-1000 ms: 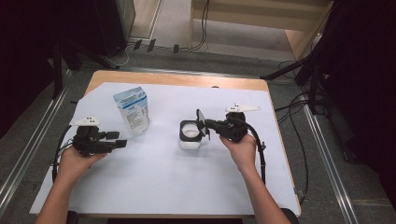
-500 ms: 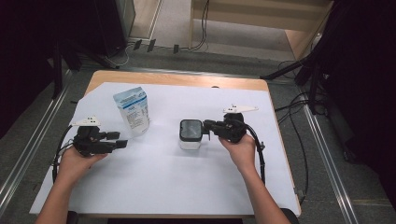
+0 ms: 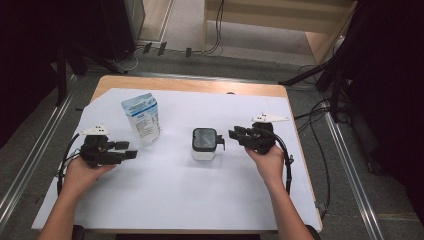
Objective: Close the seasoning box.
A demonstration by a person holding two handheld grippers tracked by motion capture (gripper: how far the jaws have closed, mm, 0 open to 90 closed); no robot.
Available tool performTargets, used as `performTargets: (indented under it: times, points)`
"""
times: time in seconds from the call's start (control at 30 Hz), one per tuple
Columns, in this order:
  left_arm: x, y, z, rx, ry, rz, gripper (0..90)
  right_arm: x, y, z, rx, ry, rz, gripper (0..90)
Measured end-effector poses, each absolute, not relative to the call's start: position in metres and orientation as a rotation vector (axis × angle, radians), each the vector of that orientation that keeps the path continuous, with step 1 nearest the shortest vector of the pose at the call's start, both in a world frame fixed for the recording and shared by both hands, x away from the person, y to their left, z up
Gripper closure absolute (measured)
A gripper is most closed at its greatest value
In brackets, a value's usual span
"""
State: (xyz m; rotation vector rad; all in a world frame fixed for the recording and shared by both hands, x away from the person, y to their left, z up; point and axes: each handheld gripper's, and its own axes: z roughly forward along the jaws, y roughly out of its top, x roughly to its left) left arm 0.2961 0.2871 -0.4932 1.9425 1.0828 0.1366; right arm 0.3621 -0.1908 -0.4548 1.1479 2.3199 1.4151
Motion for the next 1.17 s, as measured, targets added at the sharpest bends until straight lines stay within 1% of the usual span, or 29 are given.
performTargets:
  times: [0.5, 0.73, 1.17]
  points:
    - [0.301, 0.286, -0.494, 1.938, 1.073, 0.144, 40.5, 0.351, -0.232, -0.47, 1.244, 2.226, 1.358, 57.2]
    - [0.301, 0.286, -0.495, 1.941, 1.073, 0.145, 40.4, 0.343, -0.245, -0.478, 1.261, 2.215, 1.321, 55.3]
    - [0.302, 0.288, -0.495, 1.938, 1.071, 0.152, 40.1, 0.341, -0.248, -0.485, 1.255, 2.213, 1.314, 51.9]
